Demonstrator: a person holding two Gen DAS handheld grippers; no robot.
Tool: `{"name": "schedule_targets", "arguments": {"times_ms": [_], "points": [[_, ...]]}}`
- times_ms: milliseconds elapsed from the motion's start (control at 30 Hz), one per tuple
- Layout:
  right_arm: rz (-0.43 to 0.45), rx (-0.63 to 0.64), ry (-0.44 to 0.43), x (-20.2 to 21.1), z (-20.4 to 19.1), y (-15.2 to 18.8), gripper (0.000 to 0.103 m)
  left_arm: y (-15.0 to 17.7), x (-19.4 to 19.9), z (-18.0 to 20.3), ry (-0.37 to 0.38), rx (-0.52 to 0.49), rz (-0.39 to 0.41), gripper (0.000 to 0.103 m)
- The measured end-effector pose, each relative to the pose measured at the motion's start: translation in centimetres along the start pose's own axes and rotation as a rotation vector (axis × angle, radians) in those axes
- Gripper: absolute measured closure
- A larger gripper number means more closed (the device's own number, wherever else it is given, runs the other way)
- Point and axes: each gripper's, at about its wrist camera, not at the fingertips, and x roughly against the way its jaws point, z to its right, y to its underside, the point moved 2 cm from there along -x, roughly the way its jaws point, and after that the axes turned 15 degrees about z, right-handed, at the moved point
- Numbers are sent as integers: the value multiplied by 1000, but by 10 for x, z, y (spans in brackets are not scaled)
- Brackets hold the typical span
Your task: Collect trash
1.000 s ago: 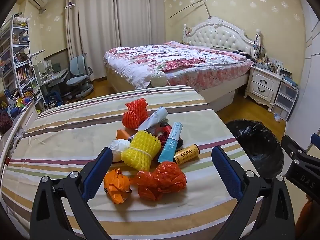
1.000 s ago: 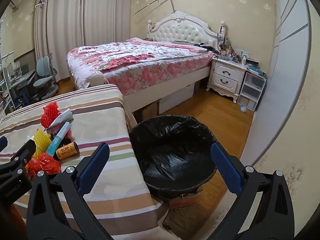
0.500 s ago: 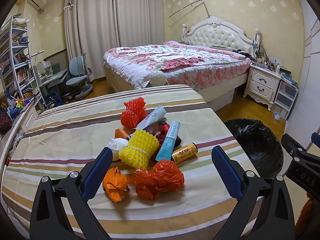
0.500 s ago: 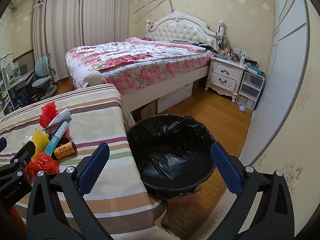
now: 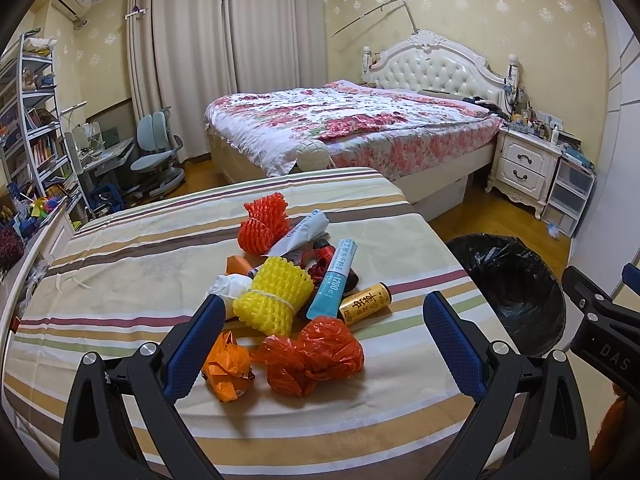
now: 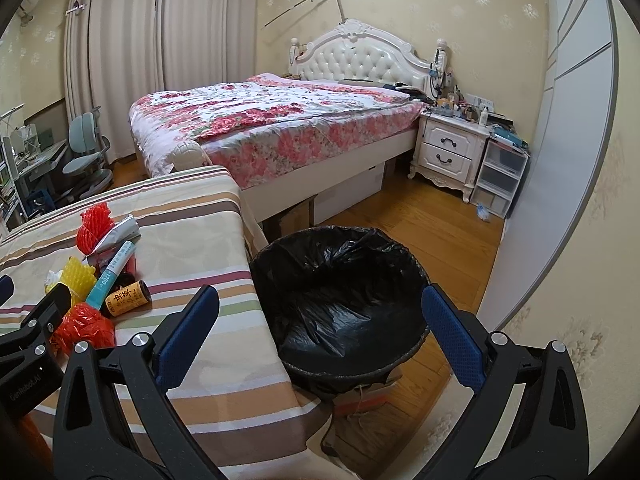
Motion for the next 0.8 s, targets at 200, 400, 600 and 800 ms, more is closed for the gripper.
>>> {"name": "schedule_targets", "arguments": {"times_ms": [200,400,600,800], "points": [[-1,0,1,0,1,0,4,1,0,2,1,-2,0,6],[-2,0,1,0,2,0,4,1,0,2,1,-3,0,6],[-3,0,1,0,4,0,4,4,1,6,4,-8,-1,6],[-4,-1,1,0,4,1,4,6,1,9,7,-12,-3,6]]}}
